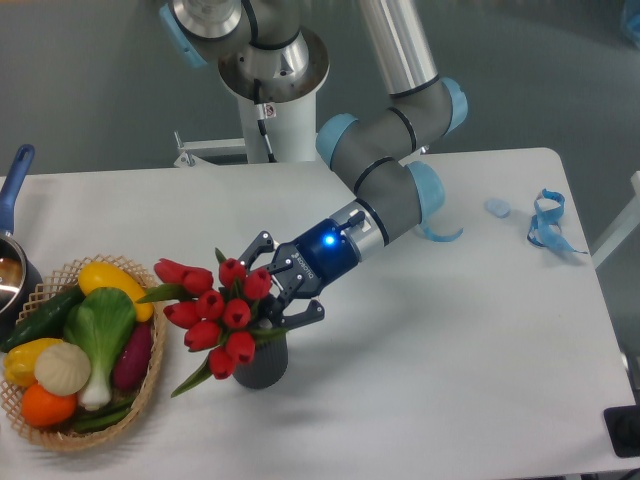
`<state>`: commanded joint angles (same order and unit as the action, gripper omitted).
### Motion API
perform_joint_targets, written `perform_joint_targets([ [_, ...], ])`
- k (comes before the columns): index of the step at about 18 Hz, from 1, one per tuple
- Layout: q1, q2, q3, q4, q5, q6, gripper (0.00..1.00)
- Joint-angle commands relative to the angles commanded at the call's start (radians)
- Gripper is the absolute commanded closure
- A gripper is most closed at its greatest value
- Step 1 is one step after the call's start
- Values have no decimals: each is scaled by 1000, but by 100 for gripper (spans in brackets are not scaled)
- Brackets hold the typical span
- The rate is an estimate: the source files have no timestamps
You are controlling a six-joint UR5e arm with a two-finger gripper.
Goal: Insert the flowers into the vase
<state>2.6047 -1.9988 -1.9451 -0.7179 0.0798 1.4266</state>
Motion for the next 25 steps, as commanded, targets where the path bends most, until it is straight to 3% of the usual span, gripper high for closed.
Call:
perform_joint_targets([
  [2, 3, 2, -2, 0, 2, 3, 7],
  [5, 12, 14, -6, 0, 5, 8, 1],
  [11, 60, 118, -8, 0, 196, 6, 0],
  [15, 161, 231, 3, 0, 412, 14, 0],
  [16, 234, 288, 9, 0, 552, 38, 0],
  [22, 395, 419, 80, -15, 673, 23, 0],
  [25, 411, 452, 109, -57, 805, 41, 0],
])
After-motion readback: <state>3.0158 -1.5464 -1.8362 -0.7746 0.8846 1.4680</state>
